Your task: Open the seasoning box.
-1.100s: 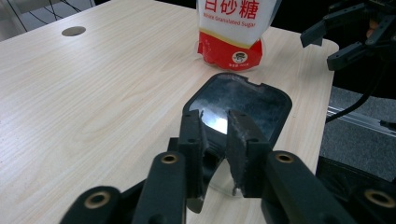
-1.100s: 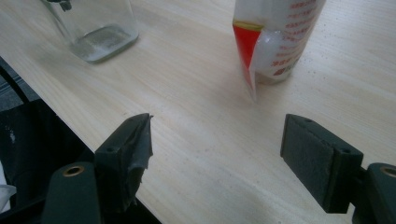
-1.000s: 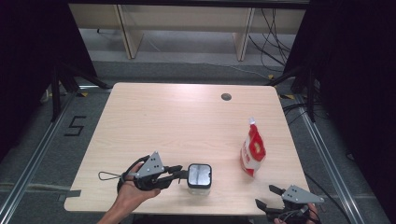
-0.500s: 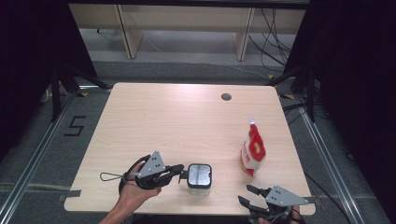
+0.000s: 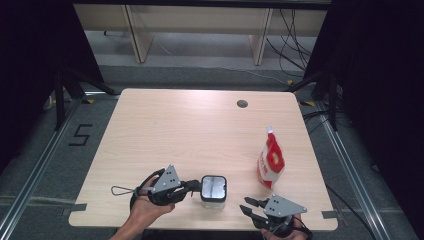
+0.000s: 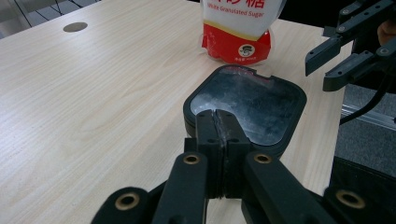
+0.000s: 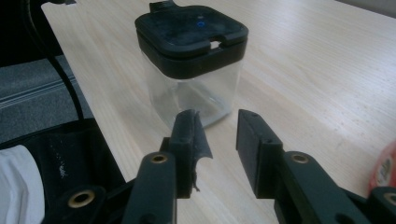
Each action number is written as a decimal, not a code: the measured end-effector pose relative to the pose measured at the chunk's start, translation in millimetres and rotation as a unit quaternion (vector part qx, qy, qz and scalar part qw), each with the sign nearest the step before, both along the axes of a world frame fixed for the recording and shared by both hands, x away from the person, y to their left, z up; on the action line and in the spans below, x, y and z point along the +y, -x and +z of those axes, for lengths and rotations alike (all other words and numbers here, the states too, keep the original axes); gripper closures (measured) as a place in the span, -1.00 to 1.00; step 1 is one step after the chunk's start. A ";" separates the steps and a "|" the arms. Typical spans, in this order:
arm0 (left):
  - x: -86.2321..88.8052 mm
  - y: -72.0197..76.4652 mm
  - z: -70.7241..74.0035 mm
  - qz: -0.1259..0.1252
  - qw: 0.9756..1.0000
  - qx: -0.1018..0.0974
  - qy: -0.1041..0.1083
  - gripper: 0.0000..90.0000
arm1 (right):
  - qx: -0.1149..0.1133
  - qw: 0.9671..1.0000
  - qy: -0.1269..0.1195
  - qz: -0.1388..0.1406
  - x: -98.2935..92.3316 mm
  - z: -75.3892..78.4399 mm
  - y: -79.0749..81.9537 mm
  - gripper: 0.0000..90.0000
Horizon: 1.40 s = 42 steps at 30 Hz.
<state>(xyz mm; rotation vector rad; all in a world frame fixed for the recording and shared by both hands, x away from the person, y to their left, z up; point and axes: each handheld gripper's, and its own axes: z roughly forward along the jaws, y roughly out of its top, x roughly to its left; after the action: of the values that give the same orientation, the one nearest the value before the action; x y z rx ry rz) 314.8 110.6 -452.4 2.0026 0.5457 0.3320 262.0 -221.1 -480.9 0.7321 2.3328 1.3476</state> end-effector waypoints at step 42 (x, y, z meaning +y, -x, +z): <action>3.4 0.2 -5.3 0.006 1.000 0.006 0.020 0.96 | -0.005 0.998 0.002 0.058 37.6 4.7 -21.0 1.00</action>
<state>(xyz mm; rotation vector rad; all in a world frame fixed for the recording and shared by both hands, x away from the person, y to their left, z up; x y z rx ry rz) 314.6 114.0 -457.7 1.9645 0.5694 0.3138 283.0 -183.5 -476.2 0.5944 2.4032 1.3902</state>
